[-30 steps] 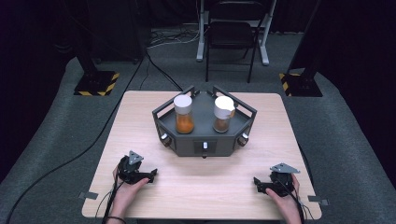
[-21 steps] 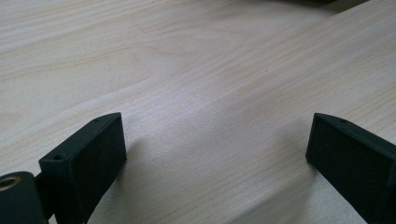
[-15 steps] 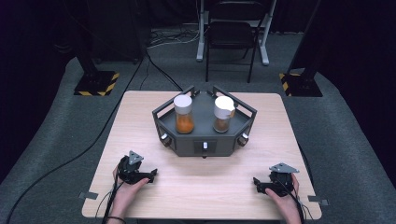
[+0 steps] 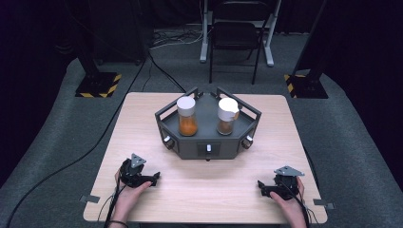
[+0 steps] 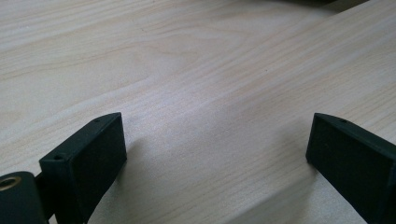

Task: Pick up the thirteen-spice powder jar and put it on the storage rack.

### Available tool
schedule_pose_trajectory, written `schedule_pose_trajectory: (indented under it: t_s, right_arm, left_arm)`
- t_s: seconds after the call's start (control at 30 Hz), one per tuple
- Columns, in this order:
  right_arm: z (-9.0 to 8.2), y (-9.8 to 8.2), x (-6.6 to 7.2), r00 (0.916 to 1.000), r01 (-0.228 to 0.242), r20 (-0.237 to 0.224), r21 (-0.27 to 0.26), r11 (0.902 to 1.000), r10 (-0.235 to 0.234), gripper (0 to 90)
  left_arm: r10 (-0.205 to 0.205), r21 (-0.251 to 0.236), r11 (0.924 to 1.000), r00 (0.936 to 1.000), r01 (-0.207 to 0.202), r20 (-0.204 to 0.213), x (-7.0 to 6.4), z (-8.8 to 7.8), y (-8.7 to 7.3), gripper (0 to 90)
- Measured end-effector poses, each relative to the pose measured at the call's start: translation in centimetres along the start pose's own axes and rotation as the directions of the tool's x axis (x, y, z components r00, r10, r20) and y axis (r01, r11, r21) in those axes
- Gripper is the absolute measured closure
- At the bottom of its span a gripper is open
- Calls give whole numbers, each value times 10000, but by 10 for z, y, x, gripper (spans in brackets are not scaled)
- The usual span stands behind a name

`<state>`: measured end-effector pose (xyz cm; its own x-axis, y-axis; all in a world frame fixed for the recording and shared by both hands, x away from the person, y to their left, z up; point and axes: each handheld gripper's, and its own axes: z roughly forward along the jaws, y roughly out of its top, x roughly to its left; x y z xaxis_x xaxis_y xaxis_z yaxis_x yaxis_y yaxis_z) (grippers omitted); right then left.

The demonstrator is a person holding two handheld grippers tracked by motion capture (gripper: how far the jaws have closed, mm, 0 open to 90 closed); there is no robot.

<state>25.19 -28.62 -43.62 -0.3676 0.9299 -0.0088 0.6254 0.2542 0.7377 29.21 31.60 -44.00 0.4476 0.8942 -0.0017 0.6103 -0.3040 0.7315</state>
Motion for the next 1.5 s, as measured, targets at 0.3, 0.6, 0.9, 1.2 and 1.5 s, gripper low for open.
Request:
schedule_pose_trajectory:
  t_s: [0.3,0.6,0.9,1.2,1.5]
  right_arm:
    - [0,1,0,10000,32,-28,30,10000,-32,23]
    - [1,1,0,10000,33,-27,49,10000,-32,19]
    - [1,1,0,10000,33,-26,48,10000,-33,19]
    - [1,1,0,10000,34,-28,49,10000,-34,19]
    - [1,1,0,10000,33,-28,50,10000,-33,19]
  left_arm:
    - [-20,-8,10000,10000,19,-36,-1,0,0,46]
    - [3,-5,10000,10000,-3,-3,0,0,0,45]
    - [2,-6,10000,10000,-2,9,0,0,0,44]
    - [7,2,10000,10000,-7,27,0,0,0,43]
    - [8,0,10000,10000,-8,25,0,0,0,43]
